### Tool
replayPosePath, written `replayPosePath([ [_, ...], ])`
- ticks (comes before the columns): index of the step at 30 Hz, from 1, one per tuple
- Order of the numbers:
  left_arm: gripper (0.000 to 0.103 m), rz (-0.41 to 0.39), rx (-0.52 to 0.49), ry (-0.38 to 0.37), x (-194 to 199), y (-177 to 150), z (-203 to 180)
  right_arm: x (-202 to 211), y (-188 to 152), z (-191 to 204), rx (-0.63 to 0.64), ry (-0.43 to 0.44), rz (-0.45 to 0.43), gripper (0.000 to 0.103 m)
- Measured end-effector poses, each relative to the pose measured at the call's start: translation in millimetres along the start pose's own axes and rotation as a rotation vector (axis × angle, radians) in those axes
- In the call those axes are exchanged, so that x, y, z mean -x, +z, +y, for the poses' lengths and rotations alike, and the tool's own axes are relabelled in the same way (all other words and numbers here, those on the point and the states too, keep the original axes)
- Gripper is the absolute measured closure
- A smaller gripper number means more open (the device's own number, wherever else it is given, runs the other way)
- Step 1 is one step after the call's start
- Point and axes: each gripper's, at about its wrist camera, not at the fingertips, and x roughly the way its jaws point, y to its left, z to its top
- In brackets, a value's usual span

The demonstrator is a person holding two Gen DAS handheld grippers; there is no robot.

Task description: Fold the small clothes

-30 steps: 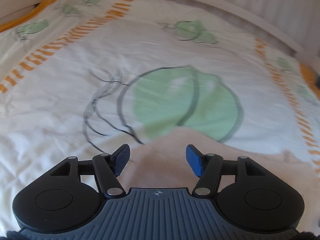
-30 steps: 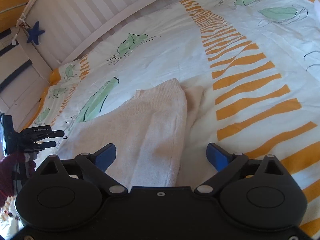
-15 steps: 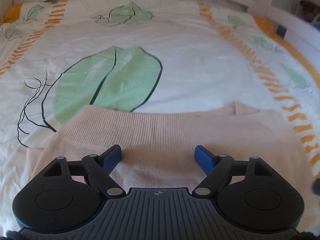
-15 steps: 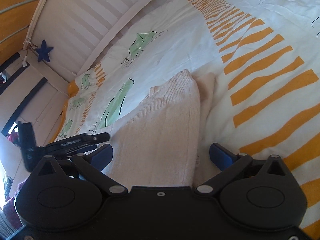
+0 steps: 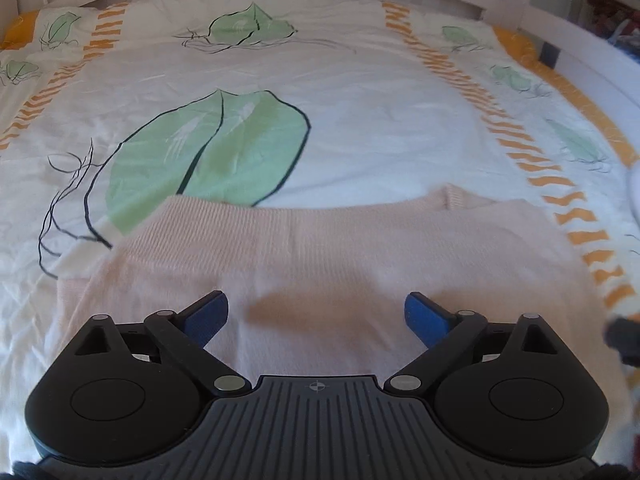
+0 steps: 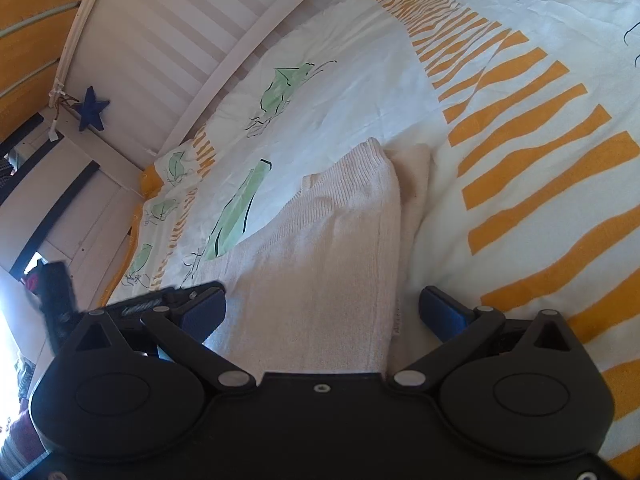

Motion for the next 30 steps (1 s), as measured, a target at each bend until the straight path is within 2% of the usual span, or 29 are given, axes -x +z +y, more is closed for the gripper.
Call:
replayPosePath([
  [3, 0.007, -0.001, -0.004, -0.020, 14, -19, -4, -1, 0, -1, -0.008, 0.014, -0.002, 0.000],
  [6, 0.007, 0.059, -0.013, -0.028, 6, -35, -6, -3, 1, -4, -0.031, 0.052, -0.007, 0.000],
  [8, 0.000, 0.042, -0.034, -0.020, -1, -42, -7, -4, 1, -8, -0.055, 0.080, -0.014, 0.000],
  [11, 0.000, 0.037, 0.004, -0.010, -6, -41, -7, -4, 2, -11, -0.071, 0.101, -0.021, 0.000],
  [15, 0.000, 0.036, 0.004, 0.004, -7, -42, -9, -4, 1, -11, -0.065, 0.104, -0.024, 0.000],
  [22, 0.000, -0.029, 0.001, 0.018, -4, -54, -12, -6, 0, -8, -0.037, 0.098, -0.008, 0.000],
  [28, 0.000, -0.007, -0.003, 0.026, -3, -49, -14, -11, 1, -7, -0.020, 0.153, 0.022, 0.000],
  [29, 0.000, 0.000, -0.007, 0.024, -4, -48, -14, -12, 2, -7, -0.022, 0.161, 0.025, 0.001],
  [30, 0.000, 0.008, -0.008, 0.020, -4, -47, -13, -13, 2, -8, -0.028, 0.165, 0.032, 0.012],
])
